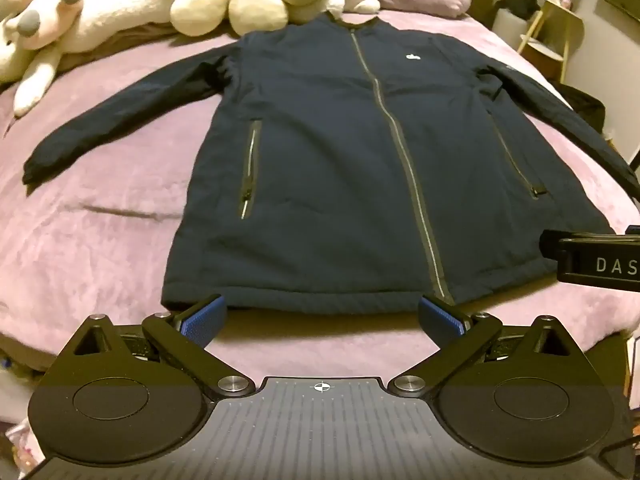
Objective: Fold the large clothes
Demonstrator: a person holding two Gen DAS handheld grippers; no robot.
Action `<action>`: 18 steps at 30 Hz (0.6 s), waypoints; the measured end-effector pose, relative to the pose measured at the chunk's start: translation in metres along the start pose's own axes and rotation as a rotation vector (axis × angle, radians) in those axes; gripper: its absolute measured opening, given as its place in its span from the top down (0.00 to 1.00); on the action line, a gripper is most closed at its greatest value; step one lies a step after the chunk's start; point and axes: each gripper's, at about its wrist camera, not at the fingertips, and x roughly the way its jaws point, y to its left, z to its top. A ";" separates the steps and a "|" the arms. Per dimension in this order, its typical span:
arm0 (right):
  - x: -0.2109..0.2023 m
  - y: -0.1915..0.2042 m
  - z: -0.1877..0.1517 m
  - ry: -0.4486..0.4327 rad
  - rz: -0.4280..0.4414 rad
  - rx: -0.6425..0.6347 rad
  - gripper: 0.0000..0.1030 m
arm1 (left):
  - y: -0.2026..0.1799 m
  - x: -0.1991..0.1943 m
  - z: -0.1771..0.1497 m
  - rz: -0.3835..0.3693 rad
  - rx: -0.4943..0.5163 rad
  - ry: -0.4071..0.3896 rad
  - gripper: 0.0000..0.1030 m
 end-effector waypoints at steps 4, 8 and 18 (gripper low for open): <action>0.001 0.000 -0.001 0.000 0.000 0.007 0.01 | 0.010 -0.001 -0.001 -0.035 -0.017 0.020 0.00; 0.000 0.000 0.000 0.002 -0.001 0.006 0.01 | 0.005 -0.001 -0.001 -0.010 -0.023 0.033 0.00; -0.001 -0.002 0.000 0.003 0.009 0.011 0.01 | 0.005 0.006 -0.002 -0.011 -0.037 0.059 0.00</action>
